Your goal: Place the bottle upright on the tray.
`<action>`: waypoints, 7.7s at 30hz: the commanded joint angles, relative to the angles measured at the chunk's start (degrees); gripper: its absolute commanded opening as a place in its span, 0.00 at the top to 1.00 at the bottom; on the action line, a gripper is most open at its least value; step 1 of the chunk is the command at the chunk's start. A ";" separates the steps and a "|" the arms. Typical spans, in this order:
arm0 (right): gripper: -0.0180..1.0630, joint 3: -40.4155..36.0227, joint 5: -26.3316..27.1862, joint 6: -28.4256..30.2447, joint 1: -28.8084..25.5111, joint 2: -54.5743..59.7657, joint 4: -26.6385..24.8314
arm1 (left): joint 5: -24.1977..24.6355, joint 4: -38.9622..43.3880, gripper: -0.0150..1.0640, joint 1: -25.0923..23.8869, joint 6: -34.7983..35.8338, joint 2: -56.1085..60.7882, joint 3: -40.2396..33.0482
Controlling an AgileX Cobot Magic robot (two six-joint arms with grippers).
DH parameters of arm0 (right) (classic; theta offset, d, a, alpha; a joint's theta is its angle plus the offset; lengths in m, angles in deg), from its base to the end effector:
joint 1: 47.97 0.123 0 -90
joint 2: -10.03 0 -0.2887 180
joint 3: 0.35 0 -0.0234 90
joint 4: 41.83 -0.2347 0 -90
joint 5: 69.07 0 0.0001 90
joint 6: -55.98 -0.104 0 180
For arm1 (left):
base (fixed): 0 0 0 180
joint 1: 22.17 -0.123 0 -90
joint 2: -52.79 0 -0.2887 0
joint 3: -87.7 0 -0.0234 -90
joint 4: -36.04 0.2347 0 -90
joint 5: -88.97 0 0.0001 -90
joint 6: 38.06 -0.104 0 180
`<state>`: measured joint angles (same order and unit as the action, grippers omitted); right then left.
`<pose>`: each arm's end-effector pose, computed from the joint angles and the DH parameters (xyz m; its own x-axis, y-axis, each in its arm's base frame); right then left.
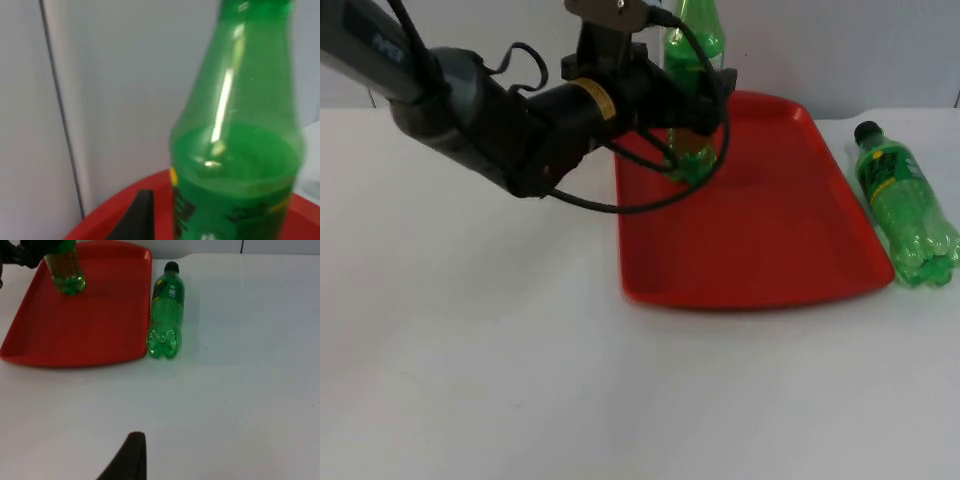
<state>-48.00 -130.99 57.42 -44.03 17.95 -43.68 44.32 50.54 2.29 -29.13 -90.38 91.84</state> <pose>-0.0136 0.0020 0.2667 -0.4594 -0.0416 -0.8873 -0.0985 0.9951 0.0043 0.4517 -0.2256 0.1246 -0.0694 0.0598 -0.9958 0.5691 0.8222 0.0097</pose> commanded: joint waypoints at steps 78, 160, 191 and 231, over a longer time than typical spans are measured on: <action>0.01 -0.07 0.20 0.53 0.11 -0.23 0.17 | 60.89 1.17 0.01 0.09 1.50 73.03 -28.33; 0.01 -0.07 0.20 0.53 0.11 -0.23 0.17 | 107.45 -8.54 0.01 0.09 -7.76 132.18 -37.88; 0.01 -0.07 0.20 0.53 0.11 -0.23 0.17 | 106.40 -8.02 0.01 0.09 -3.89 135.48 -53.16; 0.01 -0.07 0.20 0.53 0.11 -0.23 0.17 | 106.31 -9.10 0.01 0.09 -7.25 135.48 -53.16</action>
<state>-48.00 -130.99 57.42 -44.03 17.95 -43.68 151.18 41.42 2.29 -36.54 44.87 39.01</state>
